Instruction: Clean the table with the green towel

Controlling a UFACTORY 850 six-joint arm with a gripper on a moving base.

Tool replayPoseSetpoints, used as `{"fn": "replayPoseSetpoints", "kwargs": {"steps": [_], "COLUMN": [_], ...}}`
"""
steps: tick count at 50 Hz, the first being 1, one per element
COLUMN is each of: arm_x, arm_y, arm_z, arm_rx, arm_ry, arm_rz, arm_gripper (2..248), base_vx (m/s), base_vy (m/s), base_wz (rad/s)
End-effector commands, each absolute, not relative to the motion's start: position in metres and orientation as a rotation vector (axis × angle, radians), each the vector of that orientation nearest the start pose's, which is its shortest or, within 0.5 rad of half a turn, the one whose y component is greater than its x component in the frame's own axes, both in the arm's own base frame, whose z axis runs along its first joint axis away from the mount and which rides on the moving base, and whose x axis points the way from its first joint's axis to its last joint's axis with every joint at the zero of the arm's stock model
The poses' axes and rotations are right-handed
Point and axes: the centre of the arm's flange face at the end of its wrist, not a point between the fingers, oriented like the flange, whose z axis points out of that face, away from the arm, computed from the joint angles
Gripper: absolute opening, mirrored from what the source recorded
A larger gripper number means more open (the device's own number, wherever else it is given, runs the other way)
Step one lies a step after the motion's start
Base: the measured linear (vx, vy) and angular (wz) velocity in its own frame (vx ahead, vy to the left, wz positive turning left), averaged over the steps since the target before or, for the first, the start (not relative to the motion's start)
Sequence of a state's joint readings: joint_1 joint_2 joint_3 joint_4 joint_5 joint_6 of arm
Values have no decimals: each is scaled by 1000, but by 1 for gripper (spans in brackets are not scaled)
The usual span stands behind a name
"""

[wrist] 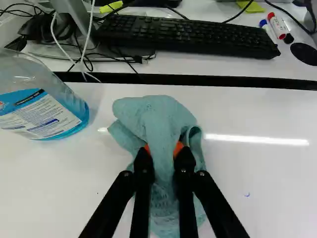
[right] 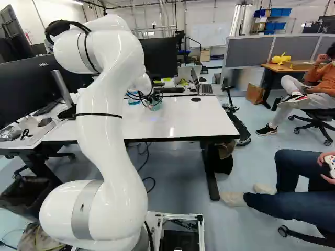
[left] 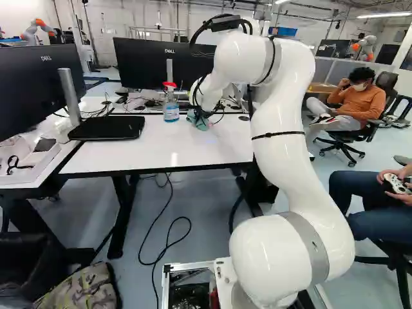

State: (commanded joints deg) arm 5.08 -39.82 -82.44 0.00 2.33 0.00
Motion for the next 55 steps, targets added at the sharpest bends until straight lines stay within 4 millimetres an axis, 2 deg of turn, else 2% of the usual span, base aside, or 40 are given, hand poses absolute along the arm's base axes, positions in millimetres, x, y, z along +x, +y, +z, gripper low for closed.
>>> {"fn": "replayPoseSetpoints", "kwargs": {"steps": [55], "arm_x": [708], "arm_y": [63], "arm_z": [387], "arm_rx": [-2878], "arm_ry": [-128], "arm_rz": [-1167], "arm_gripper": [56], "base_vx": [0], "base_vy": [0], "base_wz": [0]}}
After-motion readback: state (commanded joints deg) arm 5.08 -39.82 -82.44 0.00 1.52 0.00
